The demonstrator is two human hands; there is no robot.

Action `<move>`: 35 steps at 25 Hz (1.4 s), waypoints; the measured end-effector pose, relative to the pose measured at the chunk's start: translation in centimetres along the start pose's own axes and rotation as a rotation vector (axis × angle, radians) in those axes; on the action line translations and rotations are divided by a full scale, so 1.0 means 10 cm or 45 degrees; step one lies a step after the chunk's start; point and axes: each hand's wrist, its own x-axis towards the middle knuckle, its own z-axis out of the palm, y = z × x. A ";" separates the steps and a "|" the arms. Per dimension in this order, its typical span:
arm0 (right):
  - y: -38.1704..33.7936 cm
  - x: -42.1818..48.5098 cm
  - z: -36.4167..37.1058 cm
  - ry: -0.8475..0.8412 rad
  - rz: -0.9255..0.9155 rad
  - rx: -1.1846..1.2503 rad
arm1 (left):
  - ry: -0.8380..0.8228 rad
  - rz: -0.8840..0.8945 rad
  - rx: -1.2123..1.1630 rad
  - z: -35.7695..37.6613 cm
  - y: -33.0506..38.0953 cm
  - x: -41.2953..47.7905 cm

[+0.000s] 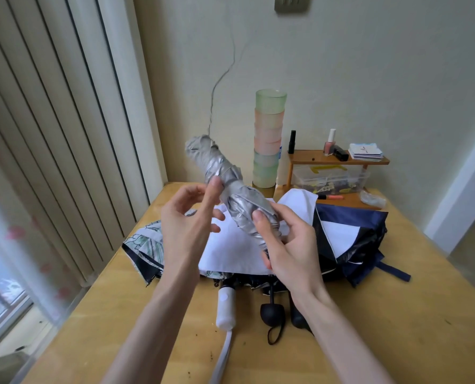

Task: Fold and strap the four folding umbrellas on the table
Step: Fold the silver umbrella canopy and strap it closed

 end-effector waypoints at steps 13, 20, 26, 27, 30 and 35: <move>0.01 -0.03 0.03 -0.120 0.240 0.204 | 0.031 0.292 0.171 -0.10 -0.13 0.16; -0.01 -0.04 0.07 -0.158 0.174 0.100 | -0.226 -0.175 -0.039 -0.10 -0.06 0.10; -0.08 -0.02 0.00 -0.362 0.187 0.052 | -0.383 -0.108 0.038 -0.07 -0.07 0.05; -0.10 -0.01 0.00 -0.365 0.207 0.068 | -0.383 -0.087 0.054 -0.06 -0.08 0.04; -0.12 0.00 -0.02 -0.292 0.232 0.056 | -0.420 -0.078 0.119 -0.05 -0.11 0.03; -0.02 -0.01 -0.01 -0.142 0.114 0.048 | -0.272 -0.036 0.148 0.08 -0.12 -0.08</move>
